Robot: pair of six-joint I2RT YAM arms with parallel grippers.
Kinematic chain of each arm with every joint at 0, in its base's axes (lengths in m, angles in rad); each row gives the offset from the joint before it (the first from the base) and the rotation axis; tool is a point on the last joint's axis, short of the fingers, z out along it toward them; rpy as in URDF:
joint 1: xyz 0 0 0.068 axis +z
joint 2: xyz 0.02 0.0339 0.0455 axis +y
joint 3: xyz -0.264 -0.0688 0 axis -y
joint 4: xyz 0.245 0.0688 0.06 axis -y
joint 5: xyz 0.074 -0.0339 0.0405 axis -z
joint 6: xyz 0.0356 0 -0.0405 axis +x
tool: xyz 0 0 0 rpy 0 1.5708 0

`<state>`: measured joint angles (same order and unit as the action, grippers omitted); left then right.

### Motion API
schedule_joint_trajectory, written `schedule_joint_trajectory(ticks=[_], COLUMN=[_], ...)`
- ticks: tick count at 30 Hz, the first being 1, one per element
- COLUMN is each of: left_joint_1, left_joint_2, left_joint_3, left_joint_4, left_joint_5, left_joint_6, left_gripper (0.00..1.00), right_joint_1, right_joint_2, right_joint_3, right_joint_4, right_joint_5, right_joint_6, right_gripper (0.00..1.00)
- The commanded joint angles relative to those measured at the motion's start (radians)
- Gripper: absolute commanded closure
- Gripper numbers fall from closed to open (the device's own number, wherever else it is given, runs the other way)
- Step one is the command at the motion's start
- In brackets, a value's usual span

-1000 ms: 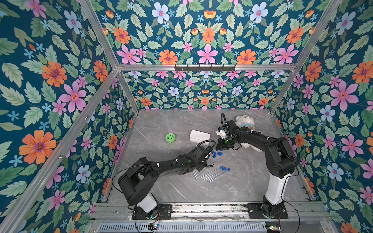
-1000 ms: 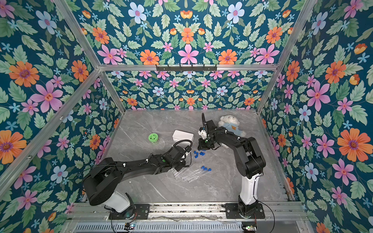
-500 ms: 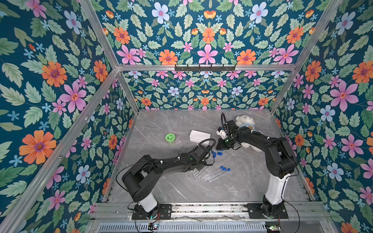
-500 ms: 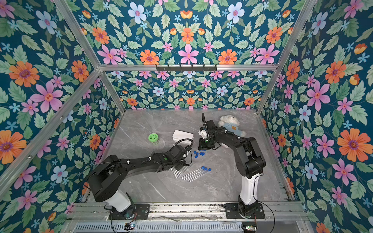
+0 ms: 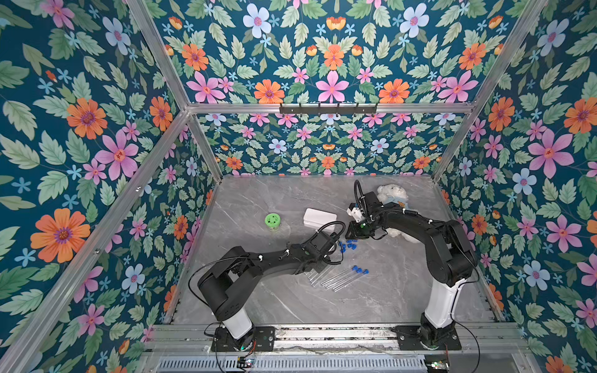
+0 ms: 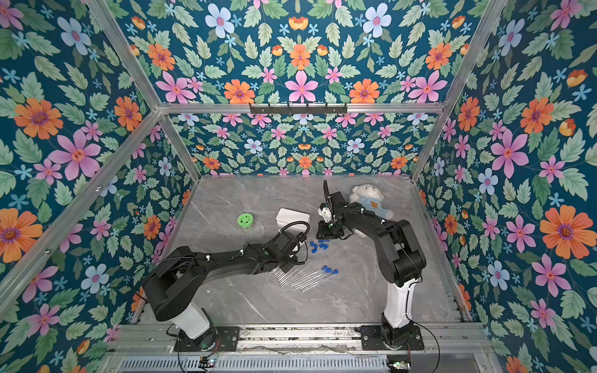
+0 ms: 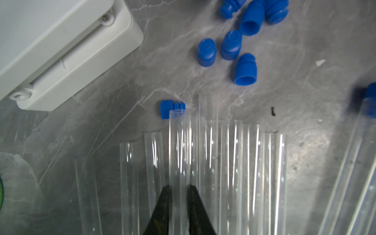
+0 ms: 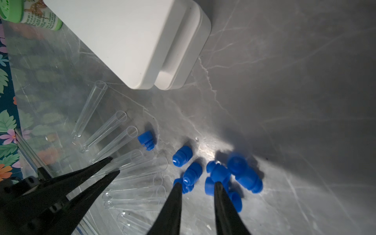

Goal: Remove stoppers from test tubes
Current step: Place the stopper at the center of the board.

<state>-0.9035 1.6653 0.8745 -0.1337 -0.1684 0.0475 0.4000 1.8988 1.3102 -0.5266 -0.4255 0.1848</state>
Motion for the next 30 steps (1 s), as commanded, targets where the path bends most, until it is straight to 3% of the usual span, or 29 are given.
schedule_joint_trajectory(ticks=[1,8,26,30], left_joint_1=[0.001,-0.001,0.000,0.000], left_joint_2=[0.005,-0.001,-0.022,-0.023], left_joint_3=[0.005,0.001,-0.017,-0.018], left_joint_4=[-0.009,-0.005,0.013,0.016], left_joint_5=[-0.001,0.003,0.021,0.019], left_joint_6=[-0.009,-0.008,-0.013,-0.014], left_gripper=[1.00,0.99,0.74,0.74], right_joint_1=[-0.001,-0.011,-0.021,-0.026], right_joint_2=[-0.016,-0.043,-0.074,-0.083], right_joint_3=[-0.005,-0.024,-0.043,-0.050], right_joint_4=[-0.002,0.017,0.035,0.041], right_joint_5=[0.009,0.013,0.010,0.010], right_joint_6=[-0.005,0.005,0.017,0.020], right_gripper=[0.69,0.68,0.67,0.66])
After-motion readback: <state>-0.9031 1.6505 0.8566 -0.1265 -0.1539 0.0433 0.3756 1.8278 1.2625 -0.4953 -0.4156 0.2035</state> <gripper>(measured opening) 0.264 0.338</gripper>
